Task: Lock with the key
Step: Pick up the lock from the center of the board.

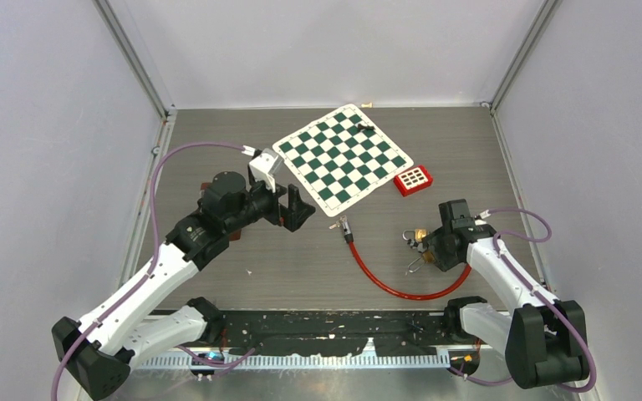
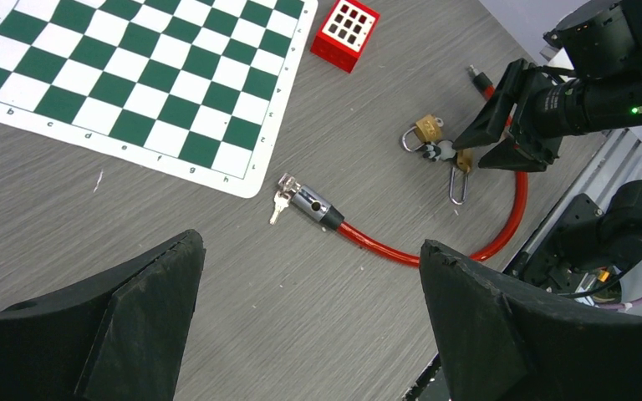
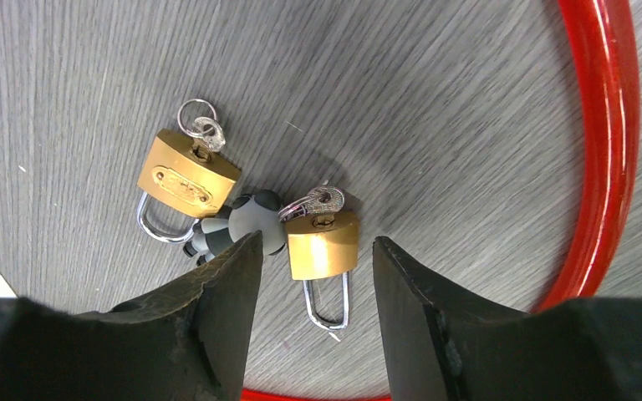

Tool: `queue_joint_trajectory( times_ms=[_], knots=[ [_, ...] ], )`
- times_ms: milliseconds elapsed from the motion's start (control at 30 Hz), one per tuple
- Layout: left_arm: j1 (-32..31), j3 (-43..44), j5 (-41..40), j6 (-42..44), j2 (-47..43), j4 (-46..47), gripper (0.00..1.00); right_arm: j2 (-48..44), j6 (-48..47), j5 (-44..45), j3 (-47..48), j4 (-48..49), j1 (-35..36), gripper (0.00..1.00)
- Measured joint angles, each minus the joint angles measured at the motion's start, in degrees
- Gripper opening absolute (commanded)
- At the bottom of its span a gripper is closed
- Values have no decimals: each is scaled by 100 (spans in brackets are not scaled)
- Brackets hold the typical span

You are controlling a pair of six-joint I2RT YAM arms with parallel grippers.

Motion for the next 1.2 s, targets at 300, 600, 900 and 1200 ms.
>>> queue_joint_trajectory(
  times_ms=[300,600,900,1200],
  knots=[
    [0,-212,-254,33,-166,-13,96,251,59,232,210,-55,280,46],
    [0,-407,-426,31,-256,-22,96,-70,-35,197,214,-323,435,56],
    [0,-522,-533,33,-280,-31,97,-42,-109,240,177,-590,437,56],
    [0,-522,-605,116,-280,-52,97,640,-411,321,278,-348,437,56]
  ],
)
